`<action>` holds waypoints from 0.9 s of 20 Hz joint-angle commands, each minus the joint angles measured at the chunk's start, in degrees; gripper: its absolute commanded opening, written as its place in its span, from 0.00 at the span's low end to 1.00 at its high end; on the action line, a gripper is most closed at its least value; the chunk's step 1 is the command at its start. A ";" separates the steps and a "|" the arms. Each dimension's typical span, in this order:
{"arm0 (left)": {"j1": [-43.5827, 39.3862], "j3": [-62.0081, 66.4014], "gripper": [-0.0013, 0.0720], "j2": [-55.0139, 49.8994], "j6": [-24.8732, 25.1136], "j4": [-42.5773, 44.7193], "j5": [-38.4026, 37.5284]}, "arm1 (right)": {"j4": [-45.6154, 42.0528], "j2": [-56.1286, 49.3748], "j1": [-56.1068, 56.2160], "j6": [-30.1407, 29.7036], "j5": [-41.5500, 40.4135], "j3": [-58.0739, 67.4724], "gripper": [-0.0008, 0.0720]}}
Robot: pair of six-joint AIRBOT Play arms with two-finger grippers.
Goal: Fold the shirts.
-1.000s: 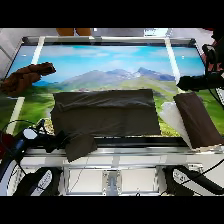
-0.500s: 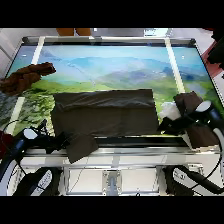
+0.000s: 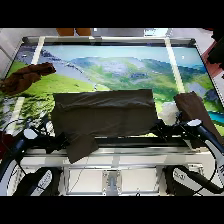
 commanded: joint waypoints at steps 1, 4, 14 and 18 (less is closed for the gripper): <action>0.02 0.02 0.04 -0.02 0.13 0.02 0.09 | 4.02 0.04 -0.02 0.24 -3.28 -0.68 0.10; 0.02 1.31 0.04 0.04 3.10 -0.66 -1.38 | 6.51 2.58 -0.02 -1.64 -1.11 -0.66 0.05; 0.00 19.17 0.03 10.01 4.35 0.04 -0.74 | -14.27 14.23 2.60 0.50 9.35 14.67 0.05; -0.04 25.66 0.03 4.61 6.25 0.83 8.20 | -22.51 9.53 12.59 0.87 -1.03 25.88 0.05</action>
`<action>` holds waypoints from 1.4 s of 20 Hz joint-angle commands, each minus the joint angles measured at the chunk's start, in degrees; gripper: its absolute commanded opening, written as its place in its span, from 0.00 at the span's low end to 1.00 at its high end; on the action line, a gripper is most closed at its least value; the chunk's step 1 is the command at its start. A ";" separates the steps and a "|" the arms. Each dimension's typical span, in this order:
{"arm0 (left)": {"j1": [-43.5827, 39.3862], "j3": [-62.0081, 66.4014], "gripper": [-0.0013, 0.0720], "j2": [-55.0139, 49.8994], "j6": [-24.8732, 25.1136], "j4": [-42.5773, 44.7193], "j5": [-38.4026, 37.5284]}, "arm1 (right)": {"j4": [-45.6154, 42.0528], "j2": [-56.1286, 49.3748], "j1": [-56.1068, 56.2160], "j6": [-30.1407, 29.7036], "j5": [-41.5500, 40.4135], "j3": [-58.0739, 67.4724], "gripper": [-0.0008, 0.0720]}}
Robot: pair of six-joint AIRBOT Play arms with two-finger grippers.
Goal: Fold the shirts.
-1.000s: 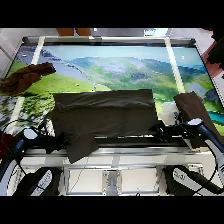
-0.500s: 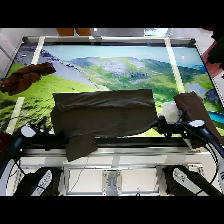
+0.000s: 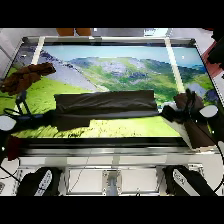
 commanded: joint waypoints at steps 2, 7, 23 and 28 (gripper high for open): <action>-0.90 9.51 0.03 -9.64 4.15 0.61 8.15 | -11.41 -9.33 8.83 0.28 -7.65 13.09 0.05; -2.49 20.46 0.03 -28.46 7.04 0.83 12.96 | -13.05 -26.80 10.38 1.09 -12.50 25.79 0.05; -6.21 23.30 0.64 -45.57 8.98 -0.59 25.53 | -13.09 -40.92 10.12 1.03 -19.37 31.41 0.25; -4.70 29.11 0.67 -38.99 8.61 -3.28 25.29 | -20.15 -35.58 6.34 1.07 -9.62 37.68 0.68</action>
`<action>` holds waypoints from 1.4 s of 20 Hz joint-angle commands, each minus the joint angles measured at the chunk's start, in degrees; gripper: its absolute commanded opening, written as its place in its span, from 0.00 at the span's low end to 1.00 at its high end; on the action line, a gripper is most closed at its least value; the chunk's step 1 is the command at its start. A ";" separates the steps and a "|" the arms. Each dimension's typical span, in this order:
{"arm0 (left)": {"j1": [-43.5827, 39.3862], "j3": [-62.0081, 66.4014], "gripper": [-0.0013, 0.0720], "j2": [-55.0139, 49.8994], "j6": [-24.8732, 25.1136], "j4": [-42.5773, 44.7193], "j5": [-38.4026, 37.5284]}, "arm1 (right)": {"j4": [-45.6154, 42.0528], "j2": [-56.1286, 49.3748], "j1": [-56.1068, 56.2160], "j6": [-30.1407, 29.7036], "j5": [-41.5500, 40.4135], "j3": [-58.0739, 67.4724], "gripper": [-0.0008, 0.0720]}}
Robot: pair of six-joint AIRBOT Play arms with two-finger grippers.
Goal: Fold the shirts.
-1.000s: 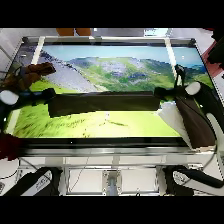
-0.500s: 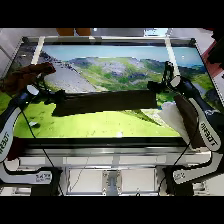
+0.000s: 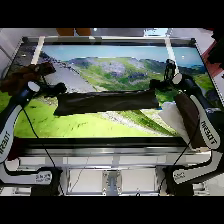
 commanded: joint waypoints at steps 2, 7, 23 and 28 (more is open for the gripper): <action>-0.98 3.61 0.67 5.40 4.35 -5.57 1.68 | -0.55 2.60 -4.72 0.22 7.78 2.58 0.68; -12.20 3.58 0.66 5.46 18.14 -5.40 4.13 | 15.26 -5.73 -8.76 -8.24 16.41 2.49 0.76; -21.40 3.61 0.41 -5.97 13.22 -3.61 4.87 | 16.48 -12.66 -9.16 -13.57 13.97 2.62 0.75; -22.51 3.58 0.27 -6.84 13.25 -4.07 4.87 | 18.64 -14.40 -7.32 -13.62 14.80 2.60 0.49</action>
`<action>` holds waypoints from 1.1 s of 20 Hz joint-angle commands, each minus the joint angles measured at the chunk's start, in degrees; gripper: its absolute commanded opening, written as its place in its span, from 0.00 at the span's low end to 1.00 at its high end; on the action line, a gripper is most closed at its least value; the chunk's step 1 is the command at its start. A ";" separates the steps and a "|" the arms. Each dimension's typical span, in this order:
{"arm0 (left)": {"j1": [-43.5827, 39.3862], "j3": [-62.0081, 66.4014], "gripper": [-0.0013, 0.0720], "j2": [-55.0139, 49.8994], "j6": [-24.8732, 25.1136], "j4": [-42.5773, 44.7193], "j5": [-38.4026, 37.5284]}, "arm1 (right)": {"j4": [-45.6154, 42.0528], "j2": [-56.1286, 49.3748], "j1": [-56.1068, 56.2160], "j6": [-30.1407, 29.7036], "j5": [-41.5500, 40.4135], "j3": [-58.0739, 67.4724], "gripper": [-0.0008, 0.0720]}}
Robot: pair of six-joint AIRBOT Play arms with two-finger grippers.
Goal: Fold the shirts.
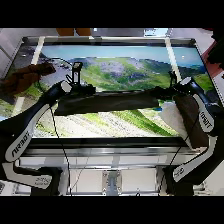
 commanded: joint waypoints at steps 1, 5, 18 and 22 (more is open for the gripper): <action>-1.07 0.04 0.09 -0.72 0.04 -0.26 0.04 | 1.05 -0.74 1.40 -0.04 0.57 -0.02 0.32; -2.49 0.04 0.04 -2.16 -0.09 -1.03 -0.09 | 5.77 0.26 1.11 -4.94 2.58 0.00 0.06; -10.16 1.70 0.03 -8.46 -7.10 -0.90 -5.09 | 7.30 19.30 12.33 -4.11 14.47 13.86 0.05; -9.77 9.62 0.04 -7.61 -7.69 6.27 -10.34 | 7.32 19.23 23.52 -1.97 7.37 19.32 0.05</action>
